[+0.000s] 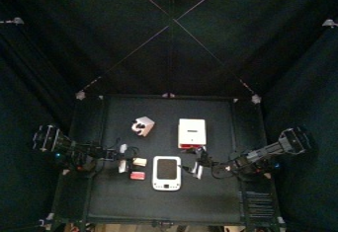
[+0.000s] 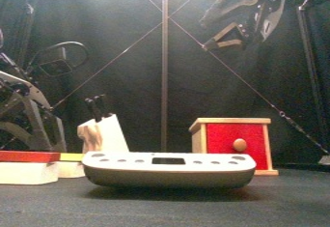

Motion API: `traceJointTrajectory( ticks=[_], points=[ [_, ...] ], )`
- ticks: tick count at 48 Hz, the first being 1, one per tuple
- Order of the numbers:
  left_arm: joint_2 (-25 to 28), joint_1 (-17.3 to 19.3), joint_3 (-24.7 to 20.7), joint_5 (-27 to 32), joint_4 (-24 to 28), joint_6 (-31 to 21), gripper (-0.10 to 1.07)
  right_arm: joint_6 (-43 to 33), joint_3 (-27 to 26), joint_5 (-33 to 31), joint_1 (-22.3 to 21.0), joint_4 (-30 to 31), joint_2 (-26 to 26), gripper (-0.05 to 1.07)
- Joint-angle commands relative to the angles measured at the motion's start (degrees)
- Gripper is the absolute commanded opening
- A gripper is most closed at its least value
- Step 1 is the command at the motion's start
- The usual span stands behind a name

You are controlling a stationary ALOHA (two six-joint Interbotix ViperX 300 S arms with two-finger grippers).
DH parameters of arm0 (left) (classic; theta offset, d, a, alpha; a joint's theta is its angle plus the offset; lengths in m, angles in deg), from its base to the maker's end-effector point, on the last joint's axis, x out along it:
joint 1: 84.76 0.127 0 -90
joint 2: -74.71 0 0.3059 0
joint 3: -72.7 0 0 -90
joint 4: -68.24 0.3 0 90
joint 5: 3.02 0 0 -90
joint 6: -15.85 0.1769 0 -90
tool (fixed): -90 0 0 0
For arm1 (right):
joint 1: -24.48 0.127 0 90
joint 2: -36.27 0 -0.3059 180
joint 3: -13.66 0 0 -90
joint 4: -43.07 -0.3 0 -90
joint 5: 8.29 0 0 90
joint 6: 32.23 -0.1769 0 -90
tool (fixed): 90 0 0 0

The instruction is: Grab egg sushi

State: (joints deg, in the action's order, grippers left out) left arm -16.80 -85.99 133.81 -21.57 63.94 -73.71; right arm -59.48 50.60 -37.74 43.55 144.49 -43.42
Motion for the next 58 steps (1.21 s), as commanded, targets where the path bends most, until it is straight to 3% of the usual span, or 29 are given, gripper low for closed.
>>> traceJointTrajectory(
  ticks=[1, 39, 58],
  points=[
    [0.5, 0.4, -1.3, -0.2, 0.3, 0.1, 0.95, -0.1, -0.4, -0.3, 0.0, 0.1, 0.9, 1.01],
    [3.7, 1.1, -2.4, 1.8, 0.8, 0.2, 0.94, -0.1, 0.0, -0.3, -0.2, -0.8, 0.8, 1.01],
    [3.7, 1.1, -2.4, 1.9, 0.8, 0.2, 0.75, -0.1, 0.0, -0.3, -0.3, -1.2, 0.8, 1.01]
  ],
)
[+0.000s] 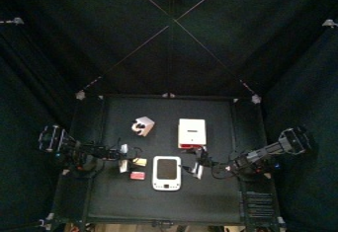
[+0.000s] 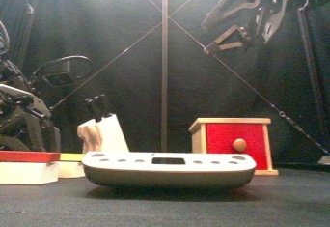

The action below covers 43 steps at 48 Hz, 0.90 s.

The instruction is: Grab egg sushi

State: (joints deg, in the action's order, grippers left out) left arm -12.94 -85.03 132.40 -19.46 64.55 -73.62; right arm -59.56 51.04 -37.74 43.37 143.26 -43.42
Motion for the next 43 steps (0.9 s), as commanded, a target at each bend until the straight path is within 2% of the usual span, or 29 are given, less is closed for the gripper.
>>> traceJointTrajectory(
  ticks=[1, 9, 23, 43],
  points=[
    [-0.3, 0.2, -1.1, -0.1, 0.2, 0.1, 0.74, 0.0, -0.4, -0.3, -0.1, -0.1, 0.8, 1.01],
    [-1.5, -0.2, -1.8, -0.1, 0.3, 0.2, 0.69, 0.0, -0.4, -0.3, -0.1, -0.2, 0.8, 1.01],
    [-5.4, -1.1, -2.9, -0.1, 0.9, 0.0, 0.69, 0.0, -0.4, -0.3, 0.2, -0.2, 0.8, 1.01],
    [-5.5, -1.9, -3.0, -0.2, 1.1, 0.2, 0.69, -0.1, -0.3, -0.3, 0.0, -0.2, 0.7, 1.01]
  ],
)
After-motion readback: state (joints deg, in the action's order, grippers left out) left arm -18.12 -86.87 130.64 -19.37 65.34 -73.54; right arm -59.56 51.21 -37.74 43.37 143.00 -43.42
